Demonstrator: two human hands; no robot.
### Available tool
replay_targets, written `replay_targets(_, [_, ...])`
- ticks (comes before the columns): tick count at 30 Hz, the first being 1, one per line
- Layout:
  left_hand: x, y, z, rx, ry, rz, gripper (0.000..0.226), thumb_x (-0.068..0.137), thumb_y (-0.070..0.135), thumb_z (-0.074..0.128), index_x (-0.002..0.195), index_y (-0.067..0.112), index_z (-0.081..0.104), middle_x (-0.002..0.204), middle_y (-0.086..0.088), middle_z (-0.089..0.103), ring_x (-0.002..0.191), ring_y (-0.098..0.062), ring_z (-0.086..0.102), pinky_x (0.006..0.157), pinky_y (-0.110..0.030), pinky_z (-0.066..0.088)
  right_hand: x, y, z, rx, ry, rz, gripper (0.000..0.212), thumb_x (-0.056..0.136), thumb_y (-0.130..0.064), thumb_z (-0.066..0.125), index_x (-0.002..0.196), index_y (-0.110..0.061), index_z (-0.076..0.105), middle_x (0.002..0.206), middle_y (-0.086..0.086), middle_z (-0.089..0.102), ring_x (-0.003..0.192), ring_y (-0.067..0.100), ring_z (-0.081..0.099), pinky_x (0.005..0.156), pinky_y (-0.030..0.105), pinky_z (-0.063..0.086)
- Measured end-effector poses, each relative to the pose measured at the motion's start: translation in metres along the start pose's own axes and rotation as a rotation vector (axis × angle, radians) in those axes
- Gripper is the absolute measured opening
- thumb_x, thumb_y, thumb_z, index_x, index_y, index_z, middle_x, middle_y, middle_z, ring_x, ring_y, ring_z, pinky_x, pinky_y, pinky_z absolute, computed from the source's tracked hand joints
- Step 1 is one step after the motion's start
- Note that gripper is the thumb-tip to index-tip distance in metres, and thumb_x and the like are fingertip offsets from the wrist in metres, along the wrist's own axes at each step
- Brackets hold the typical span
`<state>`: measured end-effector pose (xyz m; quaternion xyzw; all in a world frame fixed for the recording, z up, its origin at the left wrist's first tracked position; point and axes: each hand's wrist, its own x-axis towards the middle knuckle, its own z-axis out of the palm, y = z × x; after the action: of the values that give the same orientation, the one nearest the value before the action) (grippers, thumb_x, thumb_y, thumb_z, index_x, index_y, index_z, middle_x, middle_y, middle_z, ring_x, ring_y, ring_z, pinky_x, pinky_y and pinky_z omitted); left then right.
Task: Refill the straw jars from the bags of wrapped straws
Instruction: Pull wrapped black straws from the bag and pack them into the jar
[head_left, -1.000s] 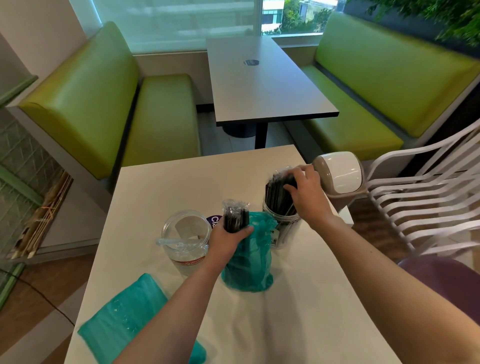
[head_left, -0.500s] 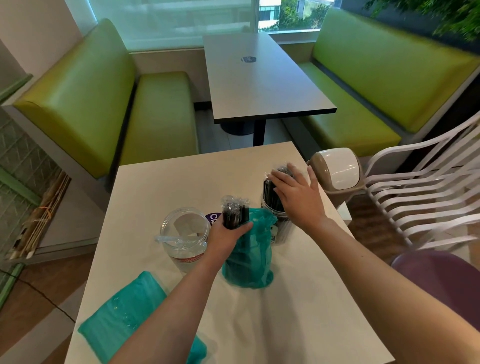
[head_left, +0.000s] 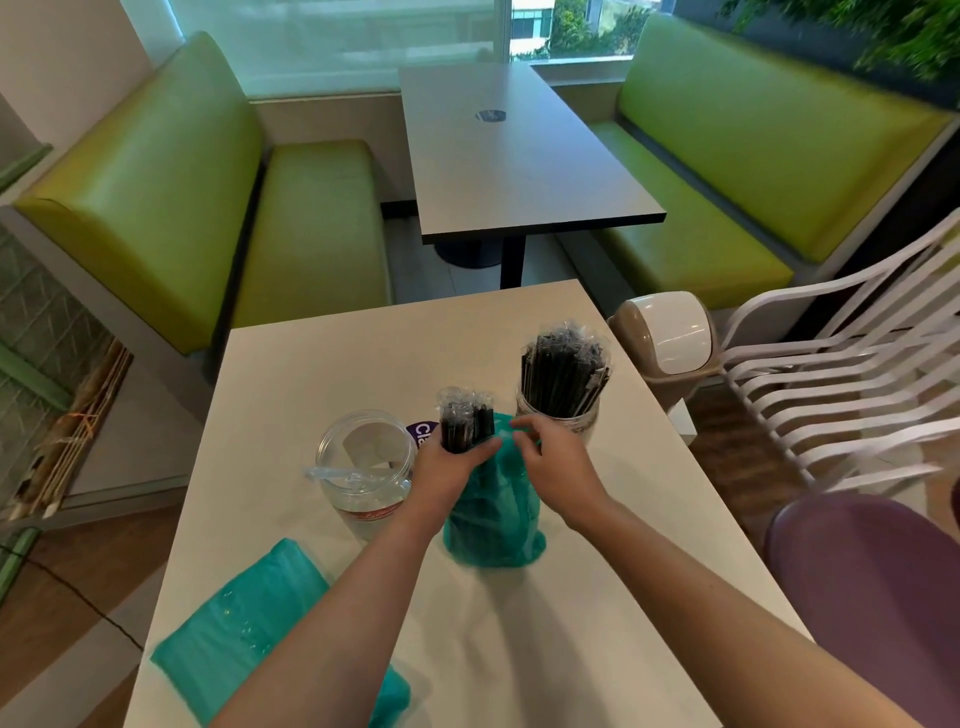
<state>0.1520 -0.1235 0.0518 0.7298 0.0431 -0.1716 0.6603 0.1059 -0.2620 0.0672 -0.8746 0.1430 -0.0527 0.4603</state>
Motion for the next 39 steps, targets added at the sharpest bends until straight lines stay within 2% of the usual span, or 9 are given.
replay_targets(6, [-0.001,-0.006,-0.002,-0.038,-0.086,-0.036,0.052,0.073,0.03,0.085,0.119,0.016,0.065,0.107,-0.001,0.072,0.1,-0.013,0.067,0.083,-0.025,0.053,0.001,0.011,0.001,-0.12,-0.072,0.021,0.023,0.092,-0.025,0.065,0.114,-0.019,0.065,0.087,-0.003,0.062,0.078,0.009,0.056,0.065,0.019,0.044])
replay_targets(12, [0.002,-0.014,-0.004,-0.072,-0.093,-0.099,0.044,0.073,0.031,0.085,0.113,0.02,0.069,0.102,-0.003,0.075,0.1,-0.02,0.07,0.094,-0.044,0.054,0.006,0.008,-0.002,-0.286,-0.219,-0.019,0.034,0.089,-0.013,0.063,0.121,-0.021,0.068,0.101,0.0,0.066,0.083,0.009,0.055,0.068,0.018,0.04])
replay_targets(15, [0.003,-0.013,-0.003,-0.093,-0.112,-0.117,0.039,0.075,0.03,0.083,0.111,0.022,0.071,0.102,-0.003,0.075,0.1,-0.022,0.07,0.096,-0.045,0.053,0.005,0.0,-0.003,-0.007,-0.27,0.052,0.038,0.09,-0.002,0.049,0.119,-0.018,0.069,0.102,-0.003,0.066,0.086,0.007,0.058,0.064,0.007,0.044])
replay_targets(17, [0.004,-0.011,-0.002,-0.11,-0.123,-0.125,0.042,0.075,0.032,0.083,0.113,0.022,0.07,0.103,-0.003,0.075,0.102,-0.021,0.069,0.096,-0.043,0.053,0.005,-0.004,-0.003,0.169,-0.31,0.122,0.031,0.094,-0.008,0.052,0.119,-0.016,0.068,0.105,0.001,0.069,0.095,0.012,0.064,0.079,0.017,0.053])
replay_targets(23, [0.004,-0.005,-0.001,-0.132,-0.131,-0.161,0.049,0.072,0.042,0.083,0.116,0.025,0.068,0.105,-0.001,0.075,0.104,-0.022,0.068,0.096,-0.043,0.053,0.007,-0.001,-0.002,0.19,-0.322,0.157,0.038,0.087,-0.03,0.071,0.122,-0.019,0.062,0.105,0.004,0.062,0.095,0.016,0.06,0.086,0.03,0.051])
replay_targets(27, [0.002,-0.003,-0.001,-0.084,-0.151,-0.138,0.065,0.065,0.049,0.085,0.122,0.025,0.064,0.11,0.001,0.073,0.106,-0.019,0.067,0.097,-0.042,0.052,0.007,0.003,-0.002,0.269,-0.296,0.184,0.037,0.085,-0.025,0.073,0.119,-0.016,0.062,0.095,0.005,0.056,0.088,0.016,0.055,0.079,0.027,0.048])
replay_targets(30, [0.001,-0.002,-0.002,-0.091,-0.163,-0.119,0.058,0.073,0.043,0.081,0.124,0.022,0.063,0.11,0.001,0.073,0.106,-0.017,0.067,0.097,-0.04,0.052,0.008,0.003,-0.003,0.368,-0.284,0.222,0.033,0.086,-0.018,0.072,0.117,-0.014,0.063,0.1,0.006,0.062,0.095,0.019,0.061,0.085,0.029,0.05])
replay_targets(33, [0.0,-0.002,-0.001,-0.106,-0.139,-0.113,0.051,0.076,0.041,0.08,0.12,0.021,0.065,0.109,0.001,0.074,0.105,-0.017,0.068,0.098,-0.04,0.052,0.009,0.004,-0.004,0.434,-0.282,0.232,0.035,0.09,-0.014,0.067,0.124,-0.016,0.062,0.115,0.003,0.068,0.107,0.018,0.064,0.088,0.025,0.051])
replay_targets(39, [0.002,0.0,0.0,-0.072,-0.087,-0.094,0.041,0.08,0.035,0.079,0.116,0.02,0.066,0.107,-0.001,0.073,0.099,-0.015,0.069,0.093,-0.036,0.054,0.007,0.001,-0.008,0.414,-0.245,0.183,0.034,0.094,-0.014,0.062,0.127,-0.018,0.054,0.112,-0.005,0.064,0.094,0.0,0.061,0.067,0.005,0.048])
